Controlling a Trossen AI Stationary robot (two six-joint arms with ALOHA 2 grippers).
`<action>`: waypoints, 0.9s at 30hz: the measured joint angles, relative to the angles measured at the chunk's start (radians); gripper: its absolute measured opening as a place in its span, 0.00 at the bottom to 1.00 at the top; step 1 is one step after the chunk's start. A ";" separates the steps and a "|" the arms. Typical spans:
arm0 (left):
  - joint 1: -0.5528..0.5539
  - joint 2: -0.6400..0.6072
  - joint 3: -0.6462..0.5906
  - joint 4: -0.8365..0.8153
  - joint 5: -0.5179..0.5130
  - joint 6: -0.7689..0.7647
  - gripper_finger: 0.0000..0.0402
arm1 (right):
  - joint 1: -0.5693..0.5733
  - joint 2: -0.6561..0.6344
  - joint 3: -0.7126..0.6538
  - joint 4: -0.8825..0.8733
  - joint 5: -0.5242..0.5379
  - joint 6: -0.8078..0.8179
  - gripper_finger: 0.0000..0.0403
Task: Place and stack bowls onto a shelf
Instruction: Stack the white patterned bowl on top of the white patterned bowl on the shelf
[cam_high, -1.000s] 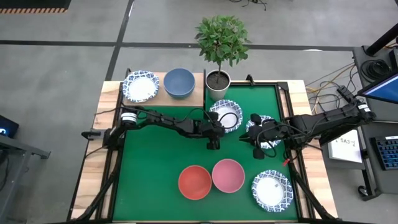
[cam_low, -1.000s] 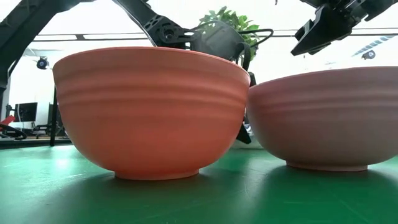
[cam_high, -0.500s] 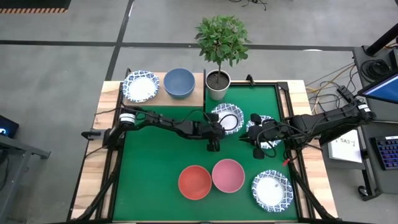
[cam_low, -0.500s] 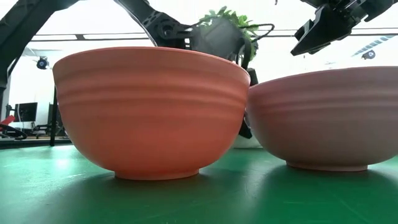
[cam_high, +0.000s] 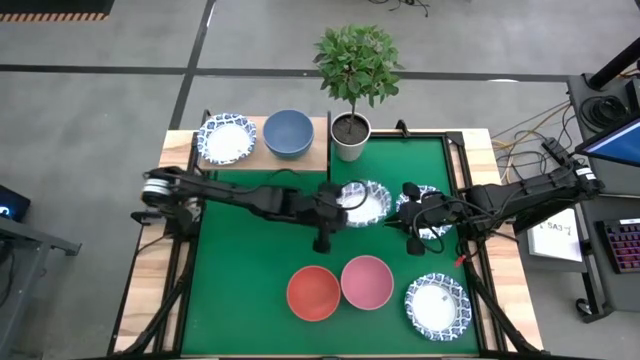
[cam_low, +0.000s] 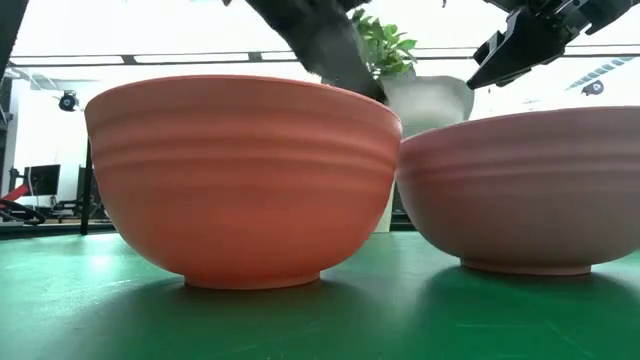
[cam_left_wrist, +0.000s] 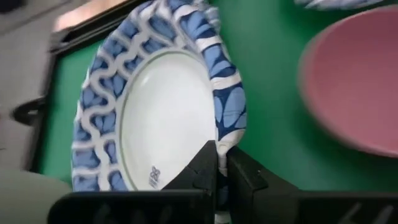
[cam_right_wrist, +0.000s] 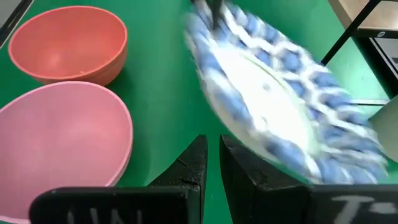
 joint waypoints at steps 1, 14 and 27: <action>-0.008 -0.029 0.000 -0.032 0.026 -0.020 0.00 | 0.000 0.000 0.000 0.001 0.000 0.000 0.08; -0.174 -0.359 0.000 -0.353 0.075 -0.287 0.00 | 0.000 0.000 -0.004 0.034 0.000 -0.015 0.08; -0.215 -0.647 0.000 -0.656 -0.249 -0.473 0.00 | 0.000 0.000 -0.011 0.057 0.000 -0.026 0.08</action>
